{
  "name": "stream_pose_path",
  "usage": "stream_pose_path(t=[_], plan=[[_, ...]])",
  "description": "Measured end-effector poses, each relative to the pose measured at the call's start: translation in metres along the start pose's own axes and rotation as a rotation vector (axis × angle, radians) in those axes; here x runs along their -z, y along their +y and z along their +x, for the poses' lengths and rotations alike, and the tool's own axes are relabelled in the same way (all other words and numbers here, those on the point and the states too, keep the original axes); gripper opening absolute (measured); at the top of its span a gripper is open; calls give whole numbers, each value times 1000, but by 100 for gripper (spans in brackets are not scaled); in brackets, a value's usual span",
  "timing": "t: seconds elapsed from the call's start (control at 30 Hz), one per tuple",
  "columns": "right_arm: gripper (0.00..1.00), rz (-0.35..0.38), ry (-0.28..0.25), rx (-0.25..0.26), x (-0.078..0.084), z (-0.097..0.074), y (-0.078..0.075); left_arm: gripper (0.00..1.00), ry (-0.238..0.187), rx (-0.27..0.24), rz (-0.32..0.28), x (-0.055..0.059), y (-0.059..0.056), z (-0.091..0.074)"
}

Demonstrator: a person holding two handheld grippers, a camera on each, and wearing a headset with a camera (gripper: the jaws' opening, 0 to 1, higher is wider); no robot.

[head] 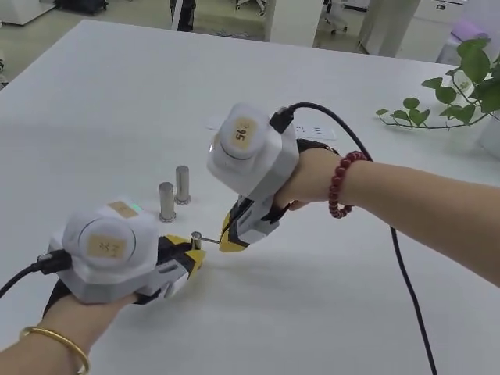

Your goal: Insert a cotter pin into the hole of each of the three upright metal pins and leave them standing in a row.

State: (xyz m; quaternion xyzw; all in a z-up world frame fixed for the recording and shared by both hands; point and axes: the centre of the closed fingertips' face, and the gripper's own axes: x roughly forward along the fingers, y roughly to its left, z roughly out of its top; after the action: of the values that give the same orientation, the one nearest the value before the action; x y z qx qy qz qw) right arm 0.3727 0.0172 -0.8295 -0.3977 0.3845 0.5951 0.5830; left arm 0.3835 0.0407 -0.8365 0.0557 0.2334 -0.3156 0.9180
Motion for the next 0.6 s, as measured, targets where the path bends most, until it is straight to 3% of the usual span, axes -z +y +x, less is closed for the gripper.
stream_pose_path(t=[0.4, 0.6], plan=[[3, -71, 72, 24, -4, -2, -1, 7, -4, -20, -13, 1, 0, 2], [4, -81, 67, 24, -9, -3, 1, 7, -4, -28, -23, 3, -1, 2]])
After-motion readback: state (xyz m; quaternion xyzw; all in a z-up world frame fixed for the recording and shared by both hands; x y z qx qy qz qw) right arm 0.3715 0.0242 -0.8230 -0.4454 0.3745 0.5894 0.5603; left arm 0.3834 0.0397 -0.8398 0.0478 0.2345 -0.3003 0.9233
